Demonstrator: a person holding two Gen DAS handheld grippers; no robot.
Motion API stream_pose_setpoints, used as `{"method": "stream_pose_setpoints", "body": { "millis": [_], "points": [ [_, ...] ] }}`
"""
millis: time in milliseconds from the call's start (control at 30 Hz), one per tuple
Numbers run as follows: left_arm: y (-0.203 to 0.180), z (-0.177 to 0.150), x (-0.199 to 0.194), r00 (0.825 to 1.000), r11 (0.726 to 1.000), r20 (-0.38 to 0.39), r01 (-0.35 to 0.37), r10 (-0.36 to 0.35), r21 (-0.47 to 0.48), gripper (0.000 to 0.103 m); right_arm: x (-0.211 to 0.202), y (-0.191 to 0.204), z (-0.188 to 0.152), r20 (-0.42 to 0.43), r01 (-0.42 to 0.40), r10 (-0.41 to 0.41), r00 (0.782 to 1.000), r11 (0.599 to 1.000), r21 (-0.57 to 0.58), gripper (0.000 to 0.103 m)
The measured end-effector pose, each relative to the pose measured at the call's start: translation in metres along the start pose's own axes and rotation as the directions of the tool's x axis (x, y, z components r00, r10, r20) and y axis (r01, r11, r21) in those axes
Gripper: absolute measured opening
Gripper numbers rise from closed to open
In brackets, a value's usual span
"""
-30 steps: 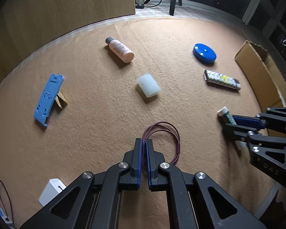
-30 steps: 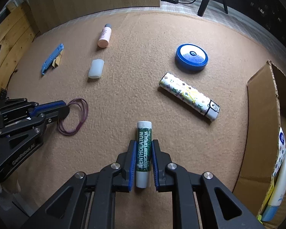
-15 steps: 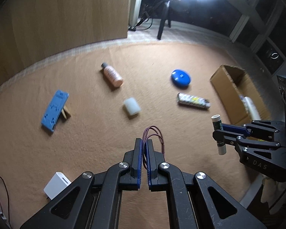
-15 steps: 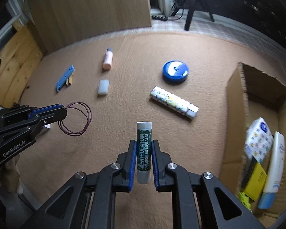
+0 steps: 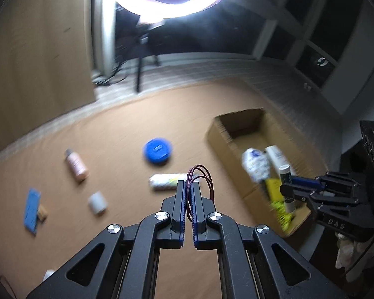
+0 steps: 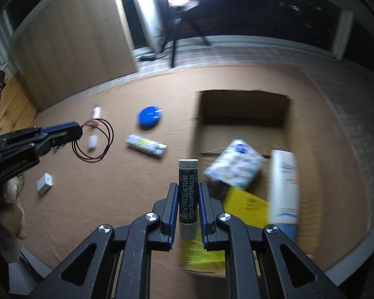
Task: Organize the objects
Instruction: 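Lift the rubber band with the left tool while the right tool carries the stick to the box, then open both tools over the box to drop the stick and rubber band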
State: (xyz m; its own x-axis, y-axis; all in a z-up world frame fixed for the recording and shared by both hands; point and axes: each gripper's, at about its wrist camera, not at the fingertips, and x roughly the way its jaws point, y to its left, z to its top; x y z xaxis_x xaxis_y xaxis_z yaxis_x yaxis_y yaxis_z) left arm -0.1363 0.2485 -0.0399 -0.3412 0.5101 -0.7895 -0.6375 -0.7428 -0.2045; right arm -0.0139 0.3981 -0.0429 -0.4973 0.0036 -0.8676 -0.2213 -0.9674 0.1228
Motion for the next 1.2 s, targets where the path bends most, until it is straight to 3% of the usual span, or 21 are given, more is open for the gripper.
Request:
{"method": "stream_pose_setpoints", "body": {
  "millis": [300,600,667,733,933,1200],
  "points": [
    [-0.076,0.043,0.046,0.998,0.992,-0.014,0.066,-0.065,0.104,0.004,-0.008,-0.057,-0.016,-0.011,0.055,-0.054,0.998,0.994,0.096,0.014],
    [-0.108,0.051,0.078,0.995,0.986,-0.054,0.092,-0.085,0.139,0.006,-0.006,-0.075,-0.022,-0.017,0.032,-0.030,0.999,0.992,0.126,0.018],
    [-0.107,0.051,0.077,0.996,0.987,-0.051,0.085,-0.079,0.137,0.027,-0.006,-0.073,-0.023,-0.017,0.033,-0.032,0.999,0.992,0.118,0.045],
    [-0.103,0.050,0.074,0.997,0.989,-0.039,0.069,-0.064,0.134,0.036,-0.009,-0.070,-0.023,0.005,0.046,-0.047,0.999,0.993,0.110,0.053],
    [-0.076,0.044,0.062,1.000,0.994,-0.025,0.010,-0.007,0.111,0.036,-0.009,-0.058,-0.016,0.019,0.023,-0.025,1.000,0.996,0.091,0.053],
    [-0.012,0.026,0.049,0.995,0.996,-0.048,-0.086,0.087,0.014,0.037,-0.002,-0.031,-0.001,0.025,-0.022,0.021,0.999,0.999,0.034,0.053]
  ]
}}
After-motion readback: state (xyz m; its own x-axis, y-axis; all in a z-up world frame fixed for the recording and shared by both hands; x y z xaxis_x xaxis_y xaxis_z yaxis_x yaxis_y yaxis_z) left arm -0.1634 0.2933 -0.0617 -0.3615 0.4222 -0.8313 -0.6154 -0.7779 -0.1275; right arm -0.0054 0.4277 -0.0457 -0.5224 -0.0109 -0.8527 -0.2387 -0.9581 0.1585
